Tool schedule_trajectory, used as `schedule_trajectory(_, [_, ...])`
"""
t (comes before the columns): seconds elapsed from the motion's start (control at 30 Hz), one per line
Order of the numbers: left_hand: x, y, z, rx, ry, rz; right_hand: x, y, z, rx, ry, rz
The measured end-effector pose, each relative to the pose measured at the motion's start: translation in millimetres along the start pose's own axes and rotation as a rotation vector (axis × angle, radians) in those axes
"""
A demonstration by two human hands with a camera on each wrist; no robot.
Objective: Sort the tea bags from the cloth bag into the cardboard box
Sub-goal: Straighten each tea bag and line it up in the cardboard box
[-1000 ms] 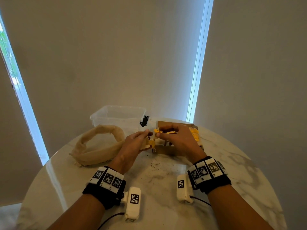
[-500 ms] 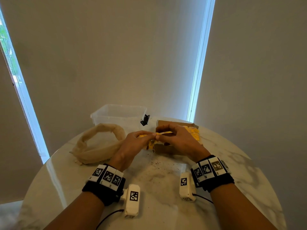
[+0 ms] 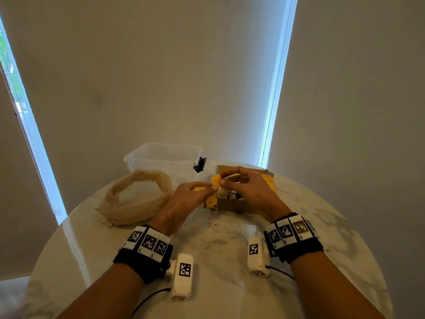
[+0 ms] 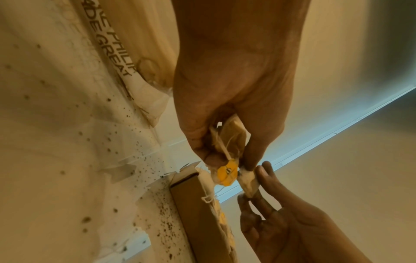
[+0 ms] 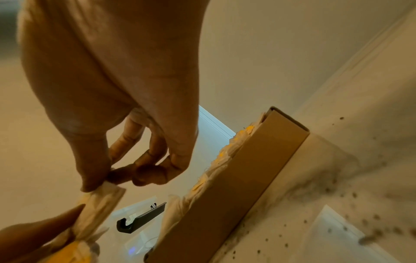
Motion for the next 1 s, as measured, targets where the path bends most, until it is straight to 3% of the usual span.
schedule_trajectory(0.23, [0.3, 0.1, 0.6, -0.033, -0.062, 0.014, -0.1, 3.3, 4.4, 0.018, 0.153, 0.143])
schedule_trajectory(0.3, [1.0, 0.2, 1.7, -0.031, -0.069, 0.027, -16.8, 5.9, 7.3, 0.026, 0.216, 0.078])
schedule_trajectory(0.43, [2.0, 0.1, 9.6, -0.063, -0.034, 0.061, -76.1, 19.1, 6.3, -0.029, 0.159, -0.218])
schedule_trajectory(0.5, [3.3, -0.8, 12.8, -0.078, -0.03, 0.083, -90.4, 20.4, -0.1, 0.007, 0.211, -0.246])
schedule_trajectory(0.67, [7.2, -3.5, 18.7, -0.141, -0.04, 0.12, -87.3, 5.7, -16.1, 0.191, 0.372, -0.076])
schedule_trajectory(1.0, [6.7, -5.4, 23.5, -0.193, -0.078, 0.118, -53.8, -14.0, -8.8, 0.244, 0.573, 0.158])
Point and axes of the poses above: each hand's wrist, its own y-axis away from the middle knuckle, its own x-axis out of the palm, z = x × y, the point moved 7 cm from there along -y, towards the middle knuckle, and after that the axes turned 15 degrees about z, right-handed, at the moved point
